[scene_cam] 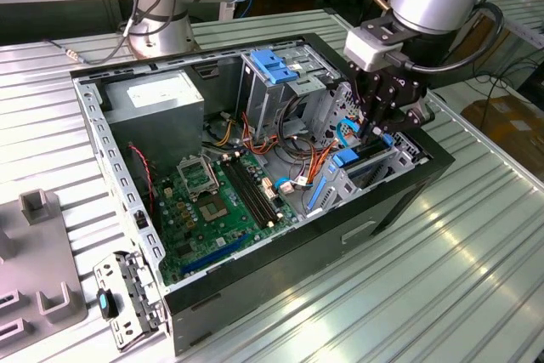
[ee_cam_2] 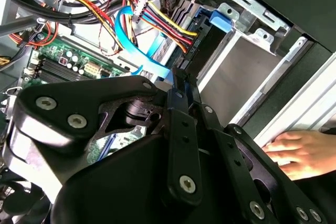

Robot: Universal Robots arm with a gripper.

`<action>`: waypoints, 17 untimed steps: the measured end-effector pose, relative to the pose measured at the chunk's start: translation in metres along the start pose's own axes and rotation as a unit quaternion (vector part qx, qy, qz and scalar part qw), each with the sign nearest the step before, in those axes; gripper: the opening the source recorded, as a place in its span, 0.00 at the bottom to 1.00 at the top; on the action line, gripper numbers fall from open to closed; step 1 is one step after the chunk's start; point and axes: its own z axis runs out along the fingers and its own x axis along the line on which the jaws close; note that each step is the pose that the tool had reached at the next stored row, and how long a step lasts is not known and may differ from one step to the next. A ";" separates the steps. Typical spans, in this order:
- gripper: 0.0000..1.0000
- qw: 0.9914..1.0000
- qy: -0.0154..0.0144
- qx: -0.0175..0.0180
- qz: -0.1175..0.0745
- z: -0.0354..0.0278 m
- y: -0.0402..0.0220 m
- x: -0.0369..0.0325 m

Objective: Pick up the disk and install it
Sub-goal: 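Insert the second disk wire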

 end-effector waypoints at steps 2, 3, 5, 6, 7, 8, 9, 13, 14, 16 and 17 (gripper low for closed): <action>0.16 1.000 0.000 0.003 0.000 0.0006 0.0001 0.0000; 0.16 1.000 0.000 0.006 0.000 0.0010 0.0001 0.0000; 0.16 1.000 0.000 0.008 0.000 0.0012 0.0001 0.0000; 0.16 1.000 0.000 0.008 0.000 0.0012 0.0001 0.0000; 0.16 1.000 0.000 0.008 0.000 0.0013 0.0002 0.0000; 0.16 1.000 0.000 0.009 0.000 0.0018 0.0002 -0.0001; 0.16 1.000 0.000 0.009 0.000 0.0023 0.0002 -0.0001; 0.16 1.000 0.000 0.009 0.000 0.0024 0.0003 -0.0001; 0.16 1.000 0.000 0.009 0.000 0.0024 0.0002 -0.0001; 0.16 1.000 0.000 0.009 0.000 0.0024 0.0002 -0.0001; 0.16 1.000 0.000 0.009 0.000 0.0024 0.0003 -0.0001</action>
